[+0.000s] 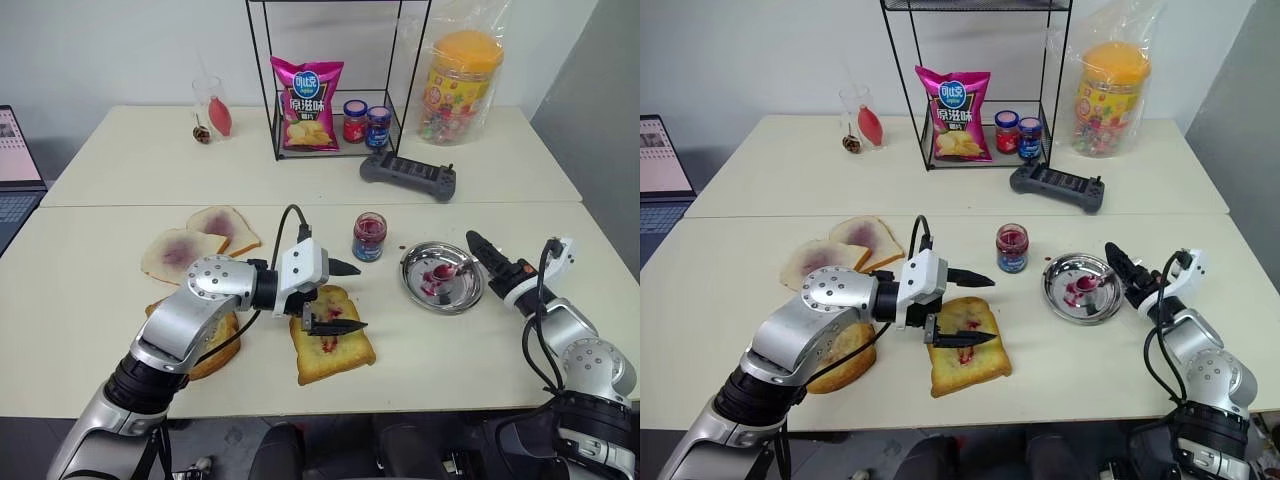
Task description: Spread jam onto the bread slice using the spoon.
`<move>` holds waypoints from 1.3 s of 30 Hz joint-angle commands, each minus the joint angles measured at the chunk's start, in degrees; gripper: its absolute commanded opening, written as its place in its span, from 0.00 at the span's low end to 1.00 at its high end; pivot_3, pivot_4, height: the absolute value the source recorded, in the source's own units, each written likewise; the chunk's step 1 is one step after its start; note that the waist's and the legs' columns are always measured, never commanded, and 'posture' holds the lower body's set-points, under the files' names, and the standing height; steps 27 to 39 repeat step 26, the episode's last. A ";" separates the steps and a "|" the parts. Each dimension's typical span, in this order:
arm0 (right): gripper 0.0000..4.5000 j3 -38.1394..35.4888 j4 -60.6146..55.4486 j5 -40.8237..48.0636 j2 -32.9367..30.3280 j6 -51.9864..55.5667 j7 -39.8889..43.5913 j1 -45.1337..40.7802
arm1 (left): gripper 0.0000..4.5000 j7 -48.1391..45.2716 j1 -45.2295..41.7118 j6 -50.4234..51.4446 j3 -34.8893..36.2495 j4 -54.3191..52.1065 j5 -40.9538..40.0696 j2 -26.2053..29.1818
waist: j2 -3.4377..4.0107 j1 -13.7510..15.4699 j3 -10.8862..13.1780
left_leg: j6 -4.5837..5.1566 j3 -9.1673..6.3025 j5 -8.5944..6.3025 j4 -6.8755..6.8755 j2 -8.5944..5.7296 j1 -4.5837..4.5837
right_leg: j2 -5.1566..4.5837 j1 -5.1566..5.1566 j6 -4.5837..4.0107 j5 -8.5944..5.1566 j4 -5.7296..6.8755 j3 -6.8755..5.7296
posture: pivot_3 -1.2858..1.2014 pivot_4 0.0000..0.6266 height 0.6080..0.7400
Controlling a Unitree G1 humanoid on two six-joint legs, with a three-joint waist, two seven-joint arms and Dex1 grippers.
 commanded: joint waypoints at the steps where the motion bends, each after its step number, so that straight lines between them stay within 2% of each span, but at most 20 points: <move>1: 0.99 -0.19 0.72 -0.86 -2.23 -1.23 2.06 -0.68 | 1.00 0.82 -0.61 -1.04 2.78 -0.41 0.37 0.64 | 0.00 0.02 0.00 | 0.00 -0.01 0.00 0.03 0.00 0.00 | 0.00 0.02 0.00 0.00 0.00 -0.02 | 0.52 0.24 1.00; 7: 0.99 -1.18 3.03 -2.76 -8.34 -0.88 5.57 0.54 | 1.00 2.58 -2.60 -2.18 5.96 3.56 1.40 1.02 | 0.01 0.12 0.00 | 0.00 -0.04 0.00 0.08 -0.01 -0.01 | -0.01 0.03 0.02 0.01 0.01 -0.05 | 0.52 0.24 1.00; 12: 0.99 -0.69 2.98 -5.44 -16.83 -1.35 10.70 -0.14 | 1.00 3.11 -4.22 -0.64 10.81 6.91 0.48 3.00 | 0.01 0.10 0.00 | 0.00 -0.02 0.00 0.10 -0.02 -0.04 | -0.02 0.03 0.03 0.02 0.00 -0.04 | 0.52 0.24 1.00; 18: 0.99 7.61 -10.79 -9.07 -36.15 -1.86 32.97 4.91 | 1.00 -0.63 -1.39 6.43 21.02 9.73 -3.76 13.72 | 0.25 -0.22 0.15 | 0.00 -0.03 0.00 0.05 0.05 -0.01 | 0.03 -0.03 0.03 0.01 0.03 -0.06 | 0.52 0.24 1.00; 21: 0.99 8.77 -15.19 -6.17 -41.57 1.62 39.06 5.91 | 1.00 -2.19 0.78 9.03 24.62 10.39 -5.49 17.90 | 0.24 -0.06 0.15 | 0.00 -0.13 0.00 0.02 0.10 0.00 | 0.04 0.01 -0.01 -0.02 -0.01 -0.21 | 0.52 0.24 1.00; 25: 0.99 10.47 -18.11 -5.87 -43.65 3.04 42.10 5.65 | 1.00 -4.24 3.36 10.66 26.93 10.61 -7.16 21.07 | 0.20 0.15 0.17 | 0.00 -0.14 -0.01 0.14 0.01 -0.03 | -0.08 0.08 -0.01 -0.02 -0.02 -0.25 | 0.52 0.24 1.00; 39: 0.99 10.86 -18.10 -5.89 -43.07 3.19 41.80 5.28 | 1.00 -4.33 3.48 10.90 26.97 10.50 -7.49 21.11 | 0.20 0.15 0.17 | 0.00 -0.12 -0.01 0.18 0.00 -0.04 | -0.10 0.08 0.02 -0.01 -0.02 -0.25 | 0.52 0.24 1.00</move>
